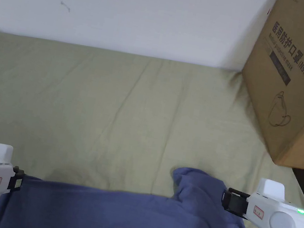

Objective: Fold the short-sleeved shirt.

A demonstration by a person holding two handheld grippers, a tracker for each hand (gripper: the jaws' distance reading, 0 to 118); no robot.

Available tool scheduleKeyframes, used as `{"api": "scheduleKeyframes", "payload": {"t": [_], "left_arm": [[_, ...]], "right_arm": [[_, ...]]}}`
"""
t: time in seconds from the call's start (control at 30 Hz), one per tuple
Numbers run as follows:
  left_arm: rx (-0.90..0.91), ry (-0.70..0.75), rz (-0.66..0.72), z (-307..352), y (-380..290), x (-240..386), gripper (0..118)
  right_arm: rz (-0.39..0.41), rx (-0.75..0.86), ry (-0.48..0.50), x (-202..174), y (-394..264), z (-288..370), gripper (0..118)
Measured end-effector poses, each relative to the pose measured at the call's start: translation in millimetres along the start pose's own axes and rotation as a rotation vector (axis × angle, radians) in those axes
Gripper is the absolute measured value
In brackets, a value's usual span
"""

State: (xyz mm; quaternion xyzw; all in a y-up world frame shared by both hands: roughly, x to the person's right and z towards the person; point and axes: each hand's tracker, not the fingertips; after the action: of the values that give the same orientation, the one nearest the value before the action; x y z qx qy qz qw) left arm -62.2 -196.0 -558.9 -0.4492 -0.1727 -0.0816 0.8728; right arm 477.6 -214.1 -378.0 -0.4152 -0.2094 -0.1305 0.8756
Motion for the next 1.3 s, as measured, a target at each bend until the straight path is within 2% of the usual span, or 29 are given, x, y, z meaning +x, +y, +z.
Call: {"api": "scheduleKeyframes", "payload": {"t": [0.13,0.23,0.3,0.33,0.37,0.4,0.43,0.53,0.83,0.93,1.13,1.3], "left_arm": [[0.007,-0.008,0.022,10,0,2,2],[0.011,-0.017,0.050,10,-4,2,2],[0.012,-0.017,0.054,10,-7,2,2],[0.013,-0.018,0.056,11,-8,3,2],[0.013,-0.020,0.061,13,-10,3,2],[0.015,-0.019,0.065,15,-11,3,2],[0.016,-0.020,0.069,11,-11,-4,2],[0.023,-0.011,0.080,20,-16,-7,2],[0.075,0.006,0.127,81,-47,-15,2],[0.086,0.012,0.137,105,-64,-19,2],[0.090,-0.001,0.136,148,-114,-18,2],[0.037,-0.004,0.128,158,-168,-16,2]], "right_arm": [[0.005,-0.150,-0.007,2,-4,-45,96],[-0.019,-0.179,-0.007,3,-8,-66,69],[0.031,-0.166,-0.032,-4,-8,-63,63],[0.072,-0.140,-0.034,-7,-8,-59,50],[0.118,-0.131,-0.041,-15,-10,-47,16],[0.150,-0.121,-0.055,-18,-10,-41,0],[0.172,-0.107,-0.035,-20,-10,-34,0],[0.130,-0.051,0.008,-9,-8,-11,0],[0.122,0.156,0.116,8,-40,134,0],[0.072,0.203,0.167,20,-59,177,0],[0.027,0.220,0.204,43,-119,228,0],[-0.017,0.168,0.203,59,-173,234,0]]}}
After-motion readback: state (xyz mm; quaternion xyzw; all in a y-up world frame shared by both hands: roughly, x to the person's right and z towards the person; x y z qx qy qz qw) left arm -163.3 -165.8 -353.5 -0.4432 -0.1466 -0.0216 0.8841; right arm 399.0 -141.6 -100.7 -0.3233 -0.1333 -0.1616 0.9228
